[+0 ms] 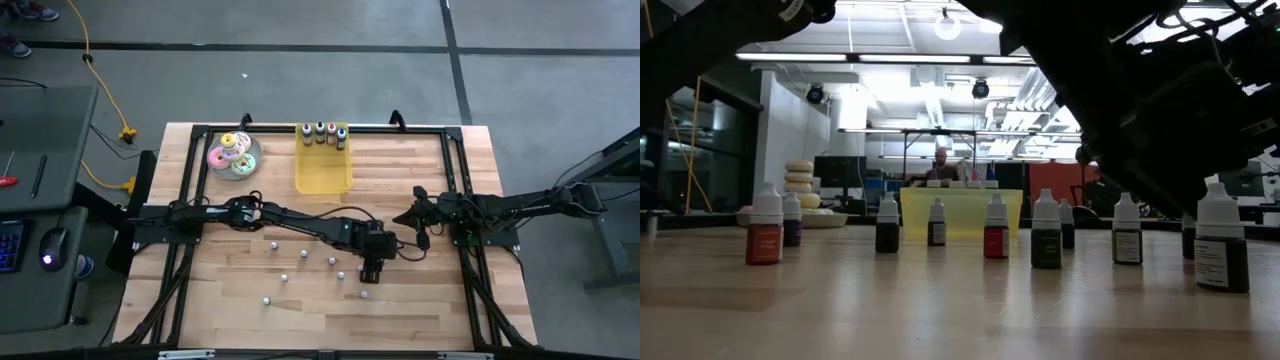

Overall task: Pick & Place food coloring
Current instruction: Put the right small black food coloring bottle into the yellow bin

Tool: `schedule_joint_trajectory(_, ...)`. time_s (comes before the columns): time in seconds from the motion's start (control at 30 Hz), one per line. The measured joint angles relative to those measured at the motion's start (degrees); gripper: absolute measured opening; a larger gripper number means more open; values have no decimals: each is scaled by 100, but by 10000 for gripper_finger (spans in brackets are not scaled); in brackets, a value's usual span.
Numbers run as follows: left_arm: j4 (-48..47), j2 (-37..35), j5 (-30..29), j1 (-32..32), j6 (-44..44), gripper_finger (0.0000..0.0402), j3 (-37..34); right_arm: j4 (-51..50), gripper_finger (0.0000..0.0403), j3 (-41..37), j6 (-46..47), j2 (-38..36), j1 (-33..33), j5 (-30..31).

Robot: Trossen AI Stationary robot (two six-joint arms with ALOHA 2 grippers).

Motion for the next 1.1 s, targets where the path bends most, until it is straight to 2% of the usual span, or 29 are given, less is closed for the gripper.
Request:
schedule_joint_trajectory(0.57,31,-2,13,2,-1,204,2,-1,0,-2,0,1,-1,0)
schedule_joint_trajectory(0.9,39,-2,219,2,-2,133,2,0,0,0,0,1,-1,0)
schedule_joint_trajectory(1.1,114,0,296,2,-3,109,2,0,0,0,0,1,0,0)
